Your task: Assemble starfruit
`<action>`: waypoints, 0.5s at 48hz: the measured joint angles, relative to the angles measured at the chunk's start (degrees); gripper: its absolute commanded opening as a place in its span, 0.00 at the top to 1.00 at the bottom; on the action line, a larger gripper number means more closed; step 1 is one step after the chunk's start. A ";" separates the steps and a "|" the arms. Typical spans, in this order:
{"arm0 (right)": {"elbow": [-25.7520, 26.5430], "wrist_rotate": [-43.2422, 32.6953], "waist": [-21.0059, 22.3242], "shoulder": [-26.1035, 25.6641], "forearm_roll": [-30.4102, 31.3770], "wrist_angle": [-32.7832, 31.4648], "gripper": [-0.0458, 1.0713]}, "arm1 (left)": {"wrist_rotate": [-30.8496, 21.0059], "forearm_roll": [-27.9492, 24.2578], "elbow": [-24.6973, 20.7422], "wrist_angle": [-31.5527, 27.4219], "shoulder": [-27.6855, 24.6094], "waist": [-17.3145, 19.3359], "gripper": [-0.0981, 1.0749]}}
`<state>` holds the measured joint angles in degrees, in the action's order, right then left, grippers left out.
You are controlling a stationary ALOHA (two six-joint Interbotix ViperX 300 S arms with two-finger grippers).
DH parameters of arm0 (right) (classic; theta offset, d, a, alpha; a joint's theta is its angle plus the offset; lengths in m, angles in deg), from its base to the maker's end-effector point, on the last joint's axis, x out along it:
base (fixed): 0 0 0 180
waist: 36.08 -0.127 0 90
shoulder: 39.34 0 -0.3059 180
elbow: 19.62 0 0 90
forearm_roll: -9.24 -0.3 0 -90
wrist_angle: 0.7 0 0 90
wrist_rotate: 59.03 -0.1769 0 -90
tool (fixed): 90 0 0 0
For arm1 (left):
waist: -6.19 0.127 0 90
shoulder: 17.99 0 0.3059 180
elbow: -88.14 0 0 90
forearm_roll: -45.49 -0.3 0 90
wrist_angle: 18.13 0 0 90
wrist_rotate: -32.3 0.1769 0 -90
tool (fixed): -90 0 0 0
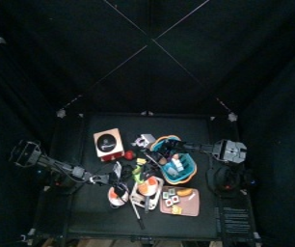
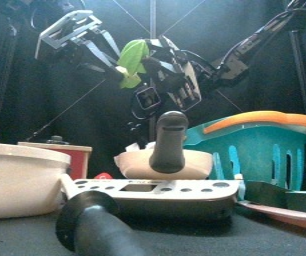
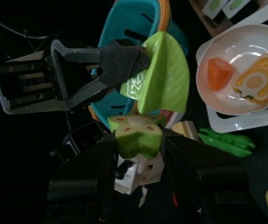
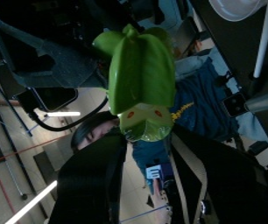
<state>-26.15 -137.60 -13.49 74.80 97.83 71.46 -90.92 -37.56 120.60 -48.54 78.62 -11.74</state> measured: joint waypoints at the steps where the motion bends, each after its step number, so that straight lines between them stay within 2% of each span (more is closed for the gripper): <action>1: 0.09 0.00 0.09 0.09 0.00 0.00 0.48 | -0.09 0.00 0.00 0.00 0.00 0.09 0.34; 24: 0.35 -0.09 1.23 0.53 0.00 0.44 0.48 | 0.00 -0.26 0.18 -2.02 0.09 -0.18 0.34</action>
<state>-25.80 -137.69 -12.26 75.33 97.83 71.90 -90.92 -37.83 120.77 -50.56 78.71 -11.91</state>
